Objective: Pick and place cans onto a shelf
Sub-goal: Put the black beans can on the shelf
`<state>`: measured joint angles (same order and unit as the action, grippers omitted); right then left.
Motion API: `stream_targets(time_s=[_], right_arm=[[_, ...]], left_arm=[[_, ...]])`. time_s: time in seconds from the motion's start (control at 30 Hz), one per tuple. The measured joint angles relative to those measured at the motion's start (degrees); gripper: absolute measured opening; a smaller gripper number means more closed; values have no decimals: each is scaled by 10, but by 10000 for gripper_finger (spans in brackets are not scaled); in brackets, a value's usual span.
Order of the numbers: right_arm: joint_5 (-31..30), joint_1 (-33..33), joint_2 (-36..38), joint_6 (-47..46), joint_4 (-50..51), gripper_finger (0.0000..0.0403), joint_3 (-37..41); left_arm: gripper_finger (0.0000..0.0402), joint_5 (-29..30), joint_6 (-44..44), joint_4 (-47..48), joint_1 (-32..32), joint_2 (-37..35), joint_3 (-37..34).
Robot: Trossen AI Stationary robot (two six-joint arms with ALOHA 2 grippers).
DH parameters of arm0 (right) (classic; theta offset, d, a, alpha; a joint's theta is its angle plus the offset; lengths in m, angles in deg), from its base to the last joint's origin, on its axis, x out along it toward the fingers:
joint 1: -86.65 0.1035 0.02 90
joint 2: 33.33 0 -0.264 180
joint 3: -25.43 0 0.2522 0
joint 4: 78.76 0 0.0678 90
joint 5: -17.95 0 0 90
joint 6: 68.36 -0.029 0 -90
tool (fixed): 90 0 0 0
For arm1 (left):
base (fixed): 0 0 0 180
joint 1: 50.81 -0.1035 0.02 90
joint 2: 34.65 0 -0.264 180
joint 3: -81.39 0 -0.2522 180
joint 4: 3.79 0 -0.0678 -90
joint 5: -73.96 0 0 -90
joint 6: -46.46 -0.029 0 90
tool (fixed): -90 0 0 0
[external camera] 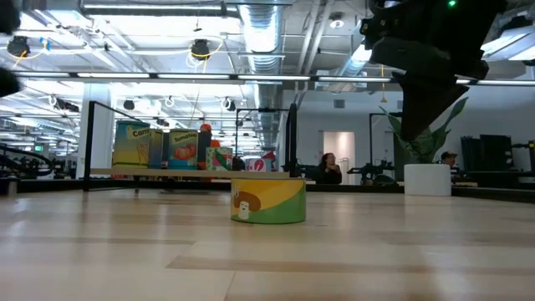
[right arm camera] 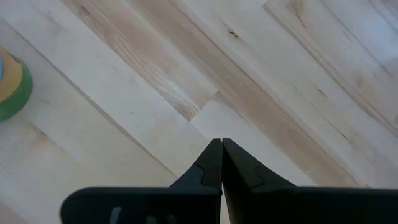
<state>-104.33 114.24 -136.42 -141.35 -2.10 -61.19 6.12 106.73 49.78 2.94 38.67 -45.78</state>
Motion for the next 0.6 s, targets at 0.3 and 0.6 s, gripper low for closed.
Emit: stream_targets(time_s=[0.3, 0.6], right_arm=[[0, 0, 0, 2, 0, 24, 0], [12, 2, 0, 2, 0, 24, 0]], left_arm=[[0, 148, -319, -90, -227, 0, 29], [0, -37, -610, -255, -522, -1, 86]])
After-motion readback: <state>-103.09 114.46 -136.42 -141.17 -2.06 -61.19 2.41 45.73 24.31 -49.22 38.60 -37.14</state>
